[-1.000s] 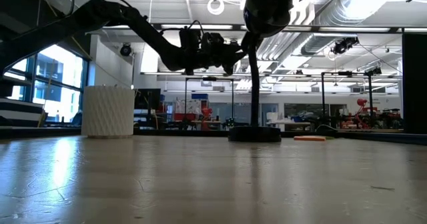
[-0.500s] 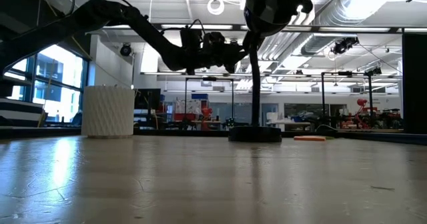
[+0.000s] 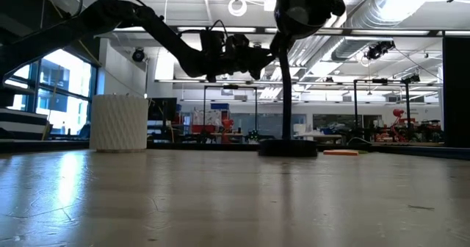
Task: Screw lightbulb
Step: Insert the light bulb into the desk lamp
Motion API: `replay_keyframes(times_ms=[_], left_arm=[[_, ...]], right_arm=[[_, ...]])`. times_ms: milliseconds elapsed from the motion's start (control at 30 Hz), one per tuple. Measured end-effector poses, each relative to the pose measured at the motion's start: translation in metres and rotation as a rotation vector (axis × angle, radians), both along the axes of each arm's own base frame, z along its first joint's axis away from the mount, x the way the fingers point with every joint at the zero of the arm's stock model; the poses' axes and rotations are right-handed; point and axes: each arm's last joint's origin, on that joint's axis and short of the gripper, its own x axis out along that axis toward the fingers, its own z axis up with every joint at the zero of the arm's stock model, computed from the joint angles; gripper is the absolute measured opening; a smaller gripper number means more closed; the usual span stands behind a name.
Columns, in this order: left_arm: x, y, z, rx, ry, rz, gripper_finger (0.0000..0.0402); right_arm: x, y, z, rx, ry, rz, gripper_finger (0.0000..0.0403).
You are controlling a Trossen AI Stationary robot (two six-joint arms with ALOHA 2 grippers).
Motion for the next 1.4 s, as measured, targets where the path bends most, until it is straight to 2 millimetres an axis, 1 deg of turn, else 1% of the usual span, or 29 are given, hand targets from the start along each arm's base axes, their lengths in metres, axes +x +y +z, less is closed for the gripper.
replay_keyframes(times_ms=[167,333,500,633,1067,1167,1300,1400], left_arm=[[0.0,0.0,0.0,0.001,0.001,0.002,0.0154],[0.002,-0.003,0.0,0.005,0.005,-0.017,0.0154],[0.004,-0.005,0.0,0.006,0.006,-0.031,0.0154],[0.004,-0.006,0.001,0.007,0.006,-0.034,0.0154],[0.005,-0.007,0.001,-0.012,0.017,-0.032,0.0154],[0.005,-0.007,0.0,-0.016,0.019,-0.029,0.0154],[0.005,-0.007,0.0,-0.018,0.02,-0.026,0.0154],[0.005,-0.007,0.0,-0.02,0.022,-0.025,0.0154]], right_arm=[[-0.001,0.001,0.001,-0.009,0.014,0.007,0.0334],[-0.003,0.012,0.006,-0.048,0.036,0.025,0.0332],[-0.009,0.025,0.015,-0.09,0.049,0.05,0.0332],[-0.011,0.031,0.017,-0.104,0.072,0.082,0.0332],[-0.009,0.041,0.017,-0.171,0.25,0.204,0.0332],[-0.01,0.04,0.018,-0.18,0.24,0.166,0.0332],[-0.012,0.039,0.017,-0.156,0.141,0.071,0.0332],[-0.013,0.039,0.018,-0.161,0.105,0.028,0.0332]])
